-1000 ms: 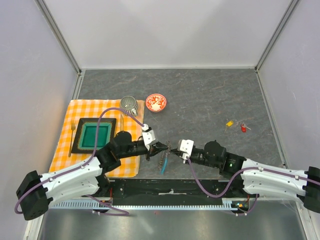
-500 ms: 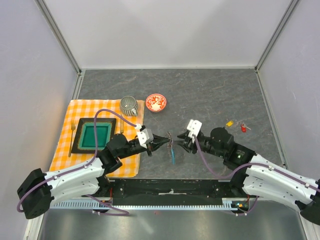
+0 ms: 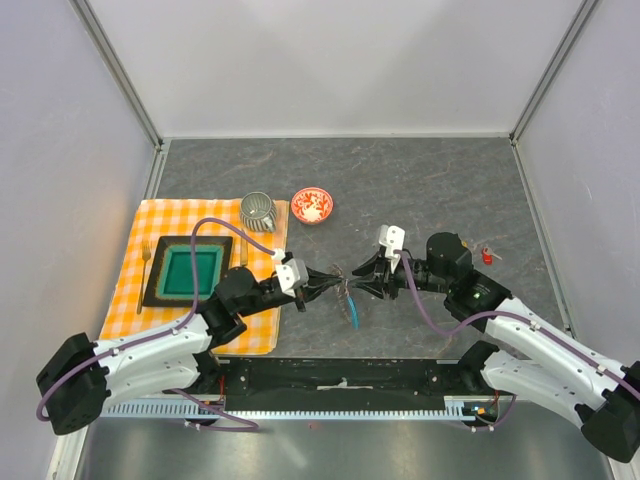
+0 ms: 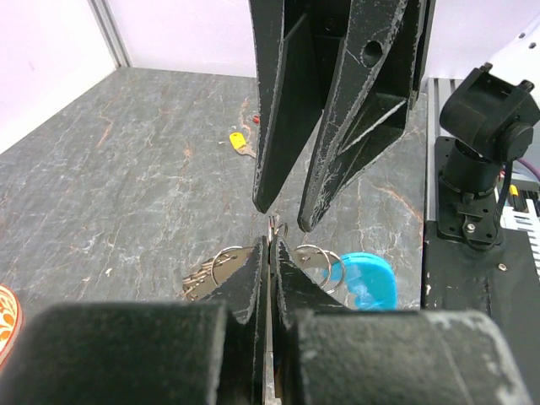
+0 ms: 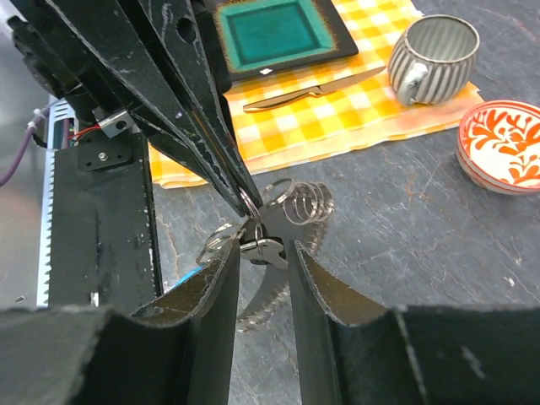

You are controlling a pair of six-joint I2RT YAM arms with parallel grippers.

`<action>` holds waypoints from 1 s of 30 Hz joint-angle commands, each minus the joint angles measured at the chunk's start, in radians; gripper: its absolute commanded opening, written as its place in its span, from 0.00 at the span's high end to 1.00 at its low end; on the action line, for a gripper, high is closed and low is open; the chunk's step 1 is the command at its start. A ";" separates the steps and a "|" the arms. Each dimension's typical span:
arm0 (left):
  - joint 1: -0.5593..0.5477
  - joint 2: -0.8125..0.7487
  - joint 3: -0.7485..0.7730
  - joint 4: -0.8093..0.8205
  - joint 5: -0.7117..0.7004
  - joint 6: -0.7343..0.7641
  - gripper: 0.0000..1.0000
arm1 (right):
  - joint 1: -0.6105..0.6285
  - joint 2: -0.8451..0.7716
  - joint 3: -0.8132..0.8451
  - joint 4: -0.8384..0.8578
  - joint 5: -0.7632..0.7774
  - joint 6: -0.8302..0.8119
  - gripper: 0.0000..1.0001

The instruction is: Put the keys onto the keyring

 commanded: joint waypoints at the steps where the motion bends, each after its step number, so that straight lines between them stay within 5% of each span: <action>1: 0.004 0.007 0.006 0.109 0.041 0.038 0.98 | -0.010 0.000 0.027 0.070 -0.101 -0.005 0.63; 25: 0.004 -0.013 0.009 0.135 0.072 0.020 0.98 | -0.025 0.046 -0.025 0.139 -0.176 0.009 0.74; 30: 0.004 -0.010 0.012 0.138 0.090 0.017 0.98 | -0.027 0.046 -0.025 0.141 -0.182 0.003 0.88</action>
